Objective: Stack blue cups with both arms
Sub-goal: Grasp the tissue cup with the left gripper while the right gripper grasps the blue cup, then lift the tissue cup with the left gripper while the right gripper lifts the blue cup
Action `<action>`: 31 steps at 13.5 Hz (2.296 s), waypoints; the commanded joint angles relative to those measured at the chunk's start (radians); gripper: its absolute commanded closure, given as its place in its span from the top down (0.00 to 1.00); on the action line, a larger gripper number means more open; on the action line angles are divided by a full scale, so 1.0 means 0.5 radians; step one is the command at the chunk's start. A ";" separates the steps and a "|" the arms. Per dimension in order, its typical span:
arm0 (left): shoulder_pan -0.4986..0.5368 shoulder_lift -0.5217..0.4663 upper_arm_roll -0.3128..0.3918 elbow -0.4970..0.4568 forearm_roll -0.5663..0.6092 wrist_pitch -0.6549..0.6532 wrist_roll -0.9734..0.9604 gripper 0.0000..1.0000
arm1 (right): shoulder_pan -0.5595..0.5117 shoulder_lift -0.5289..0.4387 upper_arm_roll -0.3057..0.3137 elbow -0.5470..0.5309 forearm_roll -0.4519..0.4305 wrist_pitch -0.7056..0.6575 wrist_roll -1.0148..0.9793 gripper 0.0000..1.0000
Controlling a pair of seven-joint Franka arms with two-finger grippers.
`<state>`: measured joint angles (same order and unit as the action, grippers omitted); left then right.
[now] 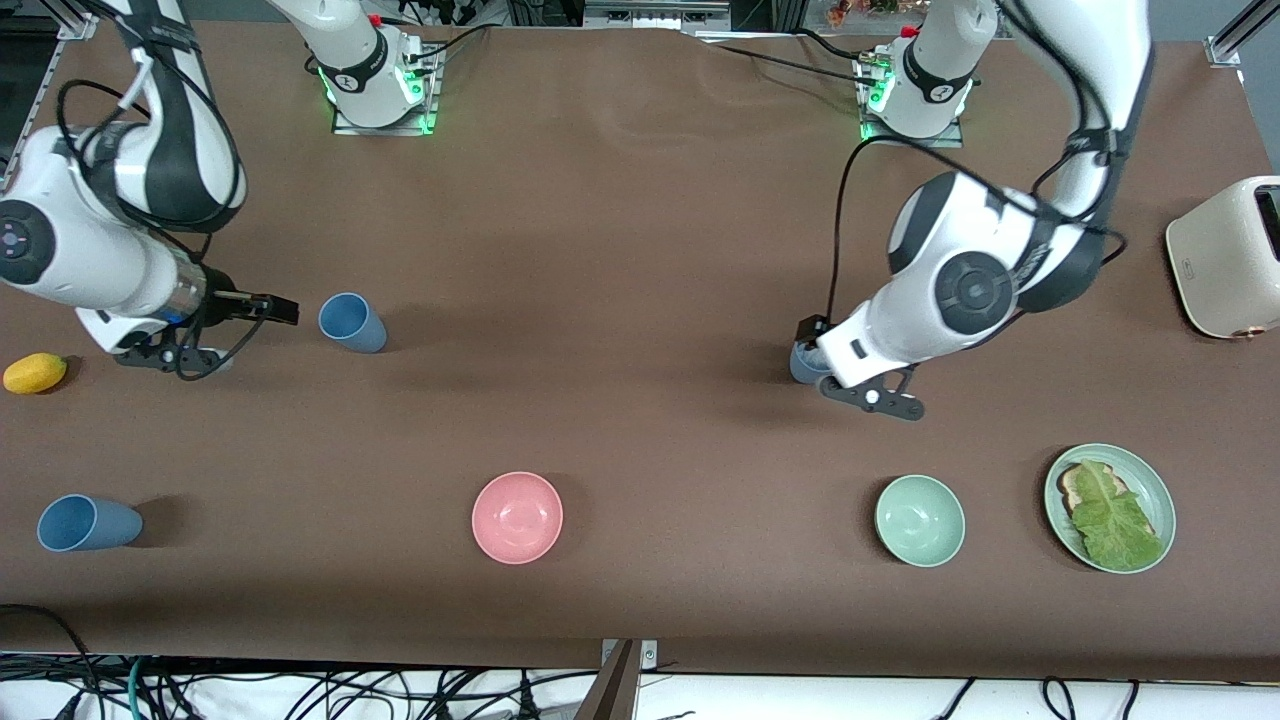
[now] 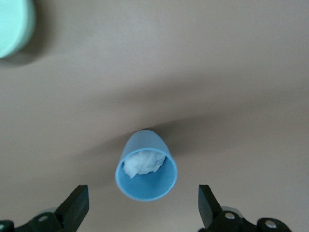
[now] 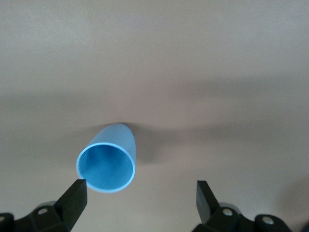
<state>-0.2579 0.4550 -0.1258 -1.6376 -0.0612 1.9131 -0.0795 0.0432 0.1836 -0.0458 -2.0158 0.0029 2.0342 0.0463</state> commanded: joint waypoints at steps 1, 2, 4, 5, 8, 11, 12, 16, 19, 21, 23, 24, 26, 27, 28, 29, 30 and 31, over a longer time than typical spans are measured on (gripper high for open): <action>0.009 0.016 0.015 -0.087 0.088 0.124 0.262 1.00 | -0.007 -0.097 0.003 -0.269 -0.024 0.293 -0.120 1.00; 0.031 0.013 0.015 -0.136 0.095 0.150 0.306 1.00 | -0.007 -0.088 0.003 -0.306 -0.024 0.358 -0.123 1.00; 0.056 0.020 0.015 -0.213 0.098 0.189 0.355 1.00 | -0.004 -0.073 0.003 -0.383 -0.024 0.490 -0.126 1.00; 0.056 0.014 0.015 -0.277 0.098 0.250 0.355 1.00 | -0.004 -0.076 0.003 -0.435 -0.024 0.542 -0.163 1.00; 0.059 0.017 0.015 -0.446 0.098 0.511 0.355 0.98 | -0.007 -0.051 0.003 -0.472 -0.024 0.586 -0.295 1.00; 0.053 0.041 0.015 -0.458 0.098 0.543 0.371 0.11 | -0.004 -0.036 0.003 -0.472 -0.024 0.580 -0.347 1.00; 0.062 0.032 0.015 -0.459 0.098 0.527 0.371 0.00 | -0.004 -0.021 0.003 -0.472 -0.024 0.583 -0.366 1.00; 0.065 0.026 0.021 -0.452 0.098 0.515 0.426 0.00 | 0.006 0.013 0.009 -0.472 -0.024 0.583 -0.381 1.00; 0.062 0.007 0.015 -0.419 0.095 0.506 0.396 0.00 | 0.009 0.035 0.012 -0.469 -0.024 0.586 -0.402 1.00; 0.025 0.001 0.012 -0.306 0.086 0.420 0.252 0.00 | 0.018 0.056 0.015 -0.463 -0.024 0.589 -0.399 1.00; -0.054 -0.008 0.006 -0.247 0.064 0.368 0.114 0.00 | 0.018 0.074 0.015 -0.457 -0.024 0.592 -0.399 0.97; -0.091 -0.023 -0.036 -0.226 0.040 0.301 0.022 0.00 | 0.021 0.084 0.018 -0.454 -0.024 0.595 -0.399 0.88; -0.153 -0.002 -0.147 -0.210 0.015 0.306 -0.303 0.00 | 0.024 0.102 0.021 -0.451 -0.021 0.595 -0.381 0.55; -0.205 0.041 -0.150 -0.201 0.018 0.315 -0.417 0.00 | 0.024 0.108 0.021 -0.451 -0.018 0.592 -0.375 0.43; -0.248 0.071 -0.150 -0.189 0.006 0.370 -0.491 0.00 | 0.024 0.108 0.024 -0.451 -0.012 0.592 -0.372 0.34; -0.275 0.117 -0.153 -0.176 0.006 0.462 -0.528 0.00 | 0.024 0.108 0.024 -0.451 -0.012 0.589 -0.369 0.26; -0.349 0.166 -0.159 -0.173 0.006 0.530 -0.625 0.00 | 0.024 0.108 0.024 -0.451 -0.012 0.583 -0.366 0.15; -0.407 0.209 -0.156 -0.161 0.006 0.582 -0.748 0.00 | 0.027 0.108 0.024 -0.448 -0.012 0.580 -0.372 0.02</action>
<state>-0.4160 0.5029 -0.2116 -1.7528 -0.0421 2.1610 -0.3728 0.0555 0.2378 -0.0382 -2.2411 0.0025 2.3188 -0.1399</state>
